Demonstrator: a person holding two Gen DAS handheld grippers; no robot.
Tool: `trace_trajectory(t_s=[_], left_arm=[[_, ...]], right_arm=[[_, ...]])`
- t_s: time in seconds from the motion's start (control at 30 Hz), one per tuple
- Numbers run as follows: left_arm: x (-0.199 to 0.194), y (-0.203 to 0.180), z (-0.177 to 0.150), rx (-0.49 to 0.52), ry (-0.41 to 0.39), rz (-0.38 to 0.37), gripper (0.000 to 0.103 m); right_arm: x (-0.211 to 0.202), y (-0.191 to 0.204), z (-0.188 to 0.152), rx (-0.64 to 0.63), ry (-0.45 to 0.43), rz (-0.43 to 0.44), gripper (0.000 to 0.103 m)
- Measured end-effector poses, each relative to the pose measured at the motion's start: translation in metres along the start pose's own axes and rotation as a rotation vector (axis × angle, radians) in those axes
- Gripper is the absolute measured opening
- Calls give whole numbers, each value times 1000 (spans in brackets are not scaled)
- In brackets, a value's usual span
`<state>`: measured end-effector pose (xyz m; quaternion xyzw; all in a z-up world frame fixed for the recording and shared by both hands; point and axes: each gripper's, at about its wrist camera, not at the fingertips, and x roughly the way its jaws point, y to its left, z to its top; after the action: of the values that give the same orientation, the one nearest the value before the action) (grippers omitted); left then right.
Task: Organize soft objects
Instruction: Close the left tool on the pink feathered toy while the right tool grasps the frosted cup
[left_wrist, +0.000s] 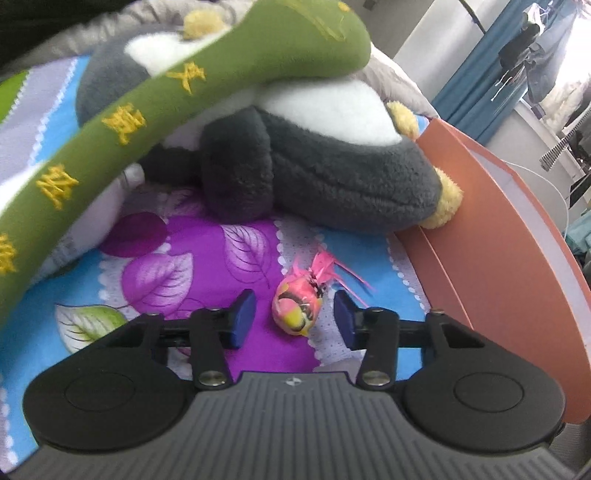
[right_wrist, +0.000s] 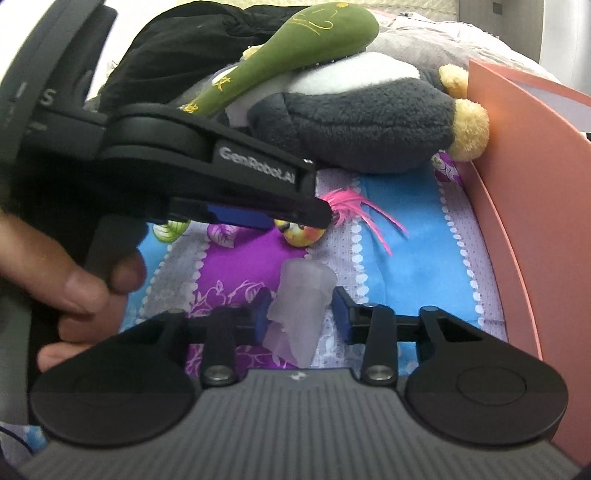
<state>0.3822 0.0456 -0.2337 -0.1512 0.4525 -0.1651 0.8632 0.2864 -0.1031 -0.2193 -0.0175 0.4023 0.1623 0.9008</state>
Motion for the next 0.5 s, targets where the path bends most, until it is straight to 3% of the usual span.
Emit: trace_trajectory(t_s=[0.07, 0.5], left_arm=[[3, -1, 2, 3, 6, -10, 33], [-24, -11, -10, 15, -20, 76, 32]], right_arm=[[-1, -2, 0, 5, 4, 3, 32], [-24, -4, -4, 9, 1, 4, 26]])
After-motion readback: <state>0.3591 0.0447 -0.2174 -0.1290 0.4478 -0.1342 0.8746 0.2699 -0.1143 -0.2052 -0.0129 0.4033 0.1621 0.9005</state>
